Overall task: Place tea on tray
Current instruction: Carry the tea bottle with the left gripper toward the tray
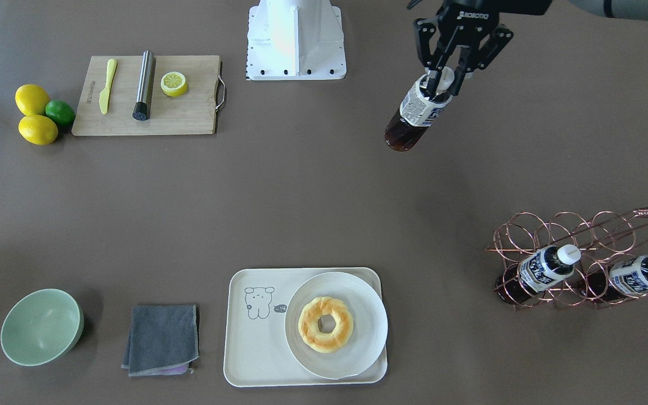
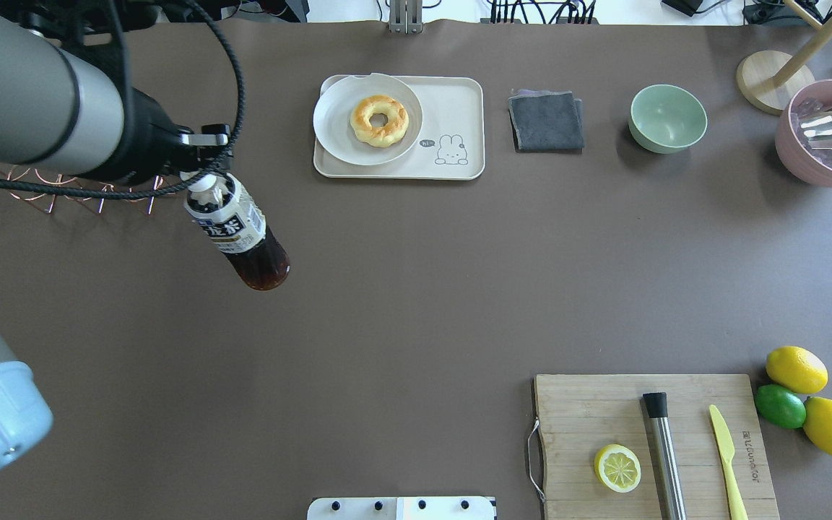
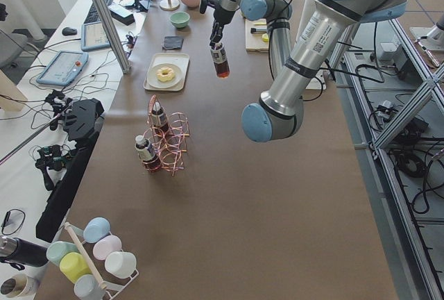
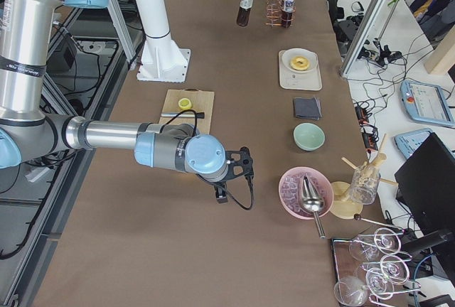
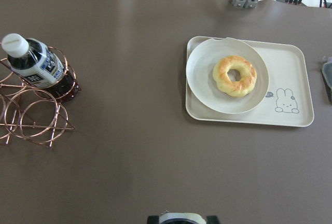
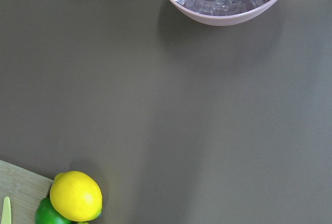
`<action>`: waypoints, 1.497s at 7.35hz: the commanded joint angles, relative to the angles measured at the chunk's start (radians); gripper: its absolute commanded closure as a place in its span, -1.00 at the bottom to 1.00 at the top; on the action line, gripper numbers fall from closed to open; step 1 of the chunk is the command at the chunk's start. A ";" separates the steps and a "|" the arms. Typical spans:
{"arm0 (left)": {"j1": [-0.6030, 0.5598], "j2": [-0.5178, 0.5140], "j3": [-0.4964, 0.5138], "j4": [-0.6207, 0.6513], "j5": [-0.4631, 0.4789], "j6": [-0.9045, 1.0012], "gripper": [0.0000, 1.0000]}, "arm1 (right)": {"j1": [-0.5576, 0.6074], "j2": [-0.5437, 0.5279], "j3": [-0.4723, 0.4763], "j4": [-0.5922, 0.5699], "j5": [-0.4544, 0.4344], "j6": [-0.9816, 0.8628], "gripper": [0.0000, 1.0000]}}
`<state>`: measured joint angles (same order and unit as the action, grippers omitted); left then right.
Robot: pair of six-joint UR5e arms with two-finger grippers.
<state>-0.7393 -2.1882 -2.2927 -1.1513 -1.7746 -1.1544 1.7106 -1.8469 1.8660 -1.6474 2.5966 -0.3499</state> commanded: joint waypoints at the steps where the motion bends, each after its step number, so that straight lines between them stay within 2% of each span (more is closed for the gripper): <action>1: 0.183 -0.131 0.122 0.035 0.173 -0.135 1.00 | -0.069 0.072 0.002 0.000 -0.087 0.032 -1.00; 2: 0.231 -0.155 0.168 0.035 0.220 -0.163 1.00 | -0.087 0.083 0.002 0.001 -0.111 0.049 -1.00; 4: 0.293 -0.276 0.307 0.027 0.273 -0.201 1.00 | -0.097 0.086 0.010 0.001 -0.115 0.049 -1.00; 5: 0.325 -0.277 0.337 0.021 0.308 -0.215 1.00 | -0.101 0.086 0.012 0.000 -0.116 0.049 -1.00; 7: 0.362 -0.271 0.380 -0.051 0.330 -0.222 1.00 | -0.106 0.084 0.012 0.000 -0.119 0.054 -1.00; 11: 0.379 -0.260 0.384 -0.070 0.331 -0.237 1.00 | -0.106 0.074 0.012 0.000 -0.118 0.081 -1.00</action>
<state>-0.3679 -2.4538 -1.9094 -1.2110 -1.4441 -1.3846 1.6047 -1.7695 1.8772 -1.6475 2.4787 -0.2757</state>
